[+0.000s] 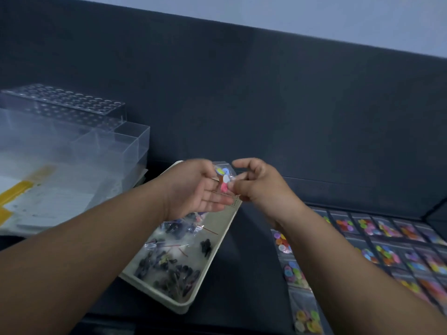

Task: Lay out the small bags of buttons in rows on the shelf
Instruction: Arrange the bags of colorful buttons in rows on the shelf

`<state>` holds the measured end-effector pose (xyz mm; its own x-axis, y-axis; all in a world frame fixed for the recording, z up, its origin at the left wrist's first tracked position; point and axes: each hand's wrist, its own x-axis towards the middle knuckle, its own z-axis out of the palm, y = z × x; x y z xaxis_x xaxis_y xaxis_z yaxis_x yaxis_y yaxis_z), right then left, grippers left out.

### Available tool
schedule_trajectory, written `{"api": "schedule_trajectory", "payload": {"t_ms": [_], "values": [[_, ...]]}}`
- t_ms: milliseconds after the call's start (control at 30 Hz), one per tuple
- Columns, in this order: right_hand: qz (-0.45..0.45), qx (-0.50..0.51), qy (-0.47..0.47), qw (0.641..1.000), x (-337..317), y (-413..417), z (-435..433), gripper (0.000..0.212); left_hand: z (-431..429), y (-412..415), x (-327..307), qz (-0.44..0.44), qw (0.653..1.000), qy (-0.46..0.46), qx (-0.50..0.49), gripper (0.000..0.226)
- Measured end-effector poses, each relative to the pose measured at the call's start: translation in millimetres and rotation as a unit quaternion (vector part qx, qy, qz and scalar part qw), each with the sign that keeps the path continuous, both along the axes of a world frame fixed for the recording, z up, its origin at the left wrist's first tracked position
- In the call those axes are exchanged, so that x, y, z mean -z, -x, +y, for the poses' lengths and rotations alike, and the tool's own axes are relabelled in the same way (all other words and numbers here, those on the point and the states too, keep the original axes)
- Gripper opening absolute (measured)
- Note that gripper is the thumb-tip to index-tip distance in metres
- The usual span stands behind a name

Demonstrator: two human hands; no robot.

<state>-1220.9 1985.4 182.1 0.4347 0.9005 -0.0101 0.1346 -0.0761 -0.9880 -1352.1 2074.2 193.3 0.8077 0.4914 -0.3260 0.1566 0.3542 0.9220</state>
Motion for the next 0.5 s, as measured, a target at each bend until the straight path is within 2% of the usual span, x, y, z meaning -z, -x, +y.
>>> {"api": "schedule_trajectory", "payload": {"t_ms": [67, 167, 300, 433, 500], "values": [[0.004, 0.002, -0.022, 1.0, -2.7, -1.2, -11.5, 0.035, -9.4, -2.1, -3.9, 0.019, 0.998, -0.051, 0.017, 0.026], [0.011, -0.013, -0.039, 0.999, -5.2, -5.4, -29.1, 0.033, -24.4, -9.5, -5.1, 0.029, 0.991, -0.131, -0.022, 0.023], [0.022, -0.029, -0.018, 0.999, -8.6, -17.7, -57.2, 0.027, -50.7, -23.0, -4.9, 0.021, 0.985, -0.155, -0.075, 0.008], [0.04, -0.034, -0.001, 0.999, -9.0, -42.4, -98.4, 0.019, -87.8, -49.6, -6.9, 0.023, 0.973, -0.217, -0.079, 0.013], [0.053, -0.028, 0.007, 0.998, -9.3, -59.4, -126.6, 0.017, -113.4, -68.8, -7.3, 0.02, 0.973, -0.221, -0.06, 0.014]]}}
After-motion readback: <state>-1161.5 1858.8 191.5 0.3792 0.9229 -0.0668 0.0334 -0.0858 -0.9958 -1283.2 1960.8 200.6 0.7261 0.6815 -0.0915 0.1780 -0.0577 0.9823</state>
